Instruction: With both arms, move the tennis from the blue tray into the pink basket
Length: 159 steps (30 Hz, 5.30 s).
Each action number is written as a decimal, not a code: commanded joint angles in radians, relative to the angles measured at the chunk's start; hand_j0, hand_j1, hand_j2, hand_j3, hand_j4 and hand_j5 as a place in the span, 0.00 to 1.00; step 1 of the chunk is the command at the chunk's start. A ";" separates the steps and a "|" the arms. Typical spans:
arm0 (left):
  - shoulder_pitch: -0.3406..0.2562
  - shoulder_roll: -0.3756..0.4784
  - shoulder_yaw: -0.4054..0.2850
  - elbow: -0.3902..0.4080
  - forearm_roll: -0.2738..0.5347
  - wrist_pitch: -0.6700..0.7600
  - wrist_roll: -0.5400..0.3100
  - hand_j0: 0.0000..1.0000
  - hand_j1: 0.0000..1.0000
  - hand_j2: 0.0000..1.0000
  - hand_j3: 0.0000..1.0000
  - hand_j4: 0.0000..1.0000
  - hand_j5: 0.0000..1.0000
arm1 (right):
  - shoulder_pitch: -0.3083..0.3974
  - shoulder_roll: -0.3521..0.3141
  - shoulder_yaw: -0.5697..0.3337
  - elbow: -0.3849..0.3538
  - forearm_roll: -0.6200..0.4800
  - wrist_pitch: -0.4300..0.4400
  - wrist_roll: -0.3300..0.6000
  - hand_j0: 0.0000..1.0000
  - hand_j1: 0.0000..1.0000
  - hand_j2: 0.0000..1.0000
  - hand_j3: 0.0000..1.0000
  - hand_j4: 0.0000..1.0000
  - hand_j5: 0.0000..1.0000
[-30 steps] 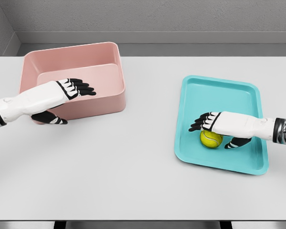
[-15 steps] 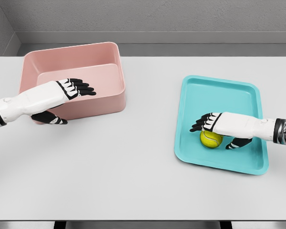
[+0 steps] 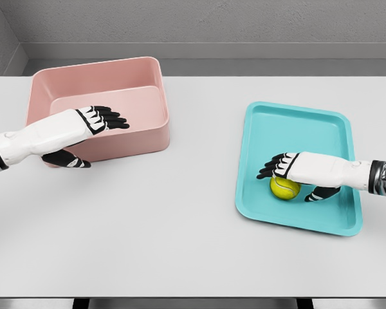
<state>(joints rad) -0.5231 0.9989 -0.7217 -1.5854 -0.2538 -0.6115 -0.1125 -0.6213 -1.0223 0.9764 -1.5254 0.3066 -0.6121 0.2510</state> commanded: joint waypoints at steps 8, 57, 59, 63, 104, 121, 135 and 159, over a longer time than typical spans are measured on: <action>0.000 0.001 0.001 -0.001 0.007 0.001 0.001 1.00 1.00 1.00 1.00 1.00 1.00 | 0.000 -0.001 -0.002 -0.001 0.009 0.001 0.004 0.83 0.83 0.83 0.83 0.83 0.83; 0.002 0.012 0.004 0.007 0.010 0.001 0.008 1.00 1.00 1.00 1.00 1.00 1.00 | -0.055 0.021 -0.035 -0.052 -0.001 0.001 -0.027 0.60 0.60 0.60 0.60 0.60 0.60; 0.002 0.021 0.004 0.007 0.010 0.001 0.008 1.00 1.00 1.00 1.00 1.00 1.00 | -0.061 0.021 -0.035 -0.052 -0.001 0.001 -0.029 0.60 0.60 0.60 0.60 0.60 0.60; 0.009 0.033 0.019 -0.001 0.016 0.001 0.008 1.00 1.00 1.00 1.00 1.00 1.00 | -0.064 0.022 -0.035 -0.058 -0.014 0.001 -0.029 0.60 0.60 0.60 0.60 0.60 0.60; 0.345 0.116 0.280 -0.136 0.018 0.001 0.019 1.00 1.00 1.00 1.00 1.00 1.00 | -0.141 0.125 -0.031 -0.098 -0.049 0.001 -0.042 0.60 0.60 0.60 0.60 0.60 0.60; 0.353 0.118 0.280 -0.131 0.016 0.001 0.017 1.00 1.00 1.00 1.00 1.00 1.00 | -0.149 0.219 -0.015 -0.095 -0.049 0.001 -0.039 0.60 0.60 0.60 0.60 0.60 0.60; 0.354 0.116 0.280 -0.131 0.016 0.001 0.017 1.00 1.00 1.00 1.00 1.00 1.00 | -0.163 0.323 0.015 -0.084 -0.044 0.001 -0.032 0.60 0.60 0.60 0.60 0.60 0.60; 0.357 0.113 0.278 -0.130 0.016 0.001 0.013 1.00 1.00 1.00 1.00 1.00 1.00 | -0.173 0.436 0.084 0.013 -0.038 0.001 -0.029 0.68 0.68 0.68 0.68 0.68 0.68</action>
<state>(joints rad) -0.1672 1.1107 -0.4434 -1.7149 -0.2445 -0.6114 -0.1001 -0.7931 -0.5863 1.0521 -1.5186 0.2757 -0.6122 0.2230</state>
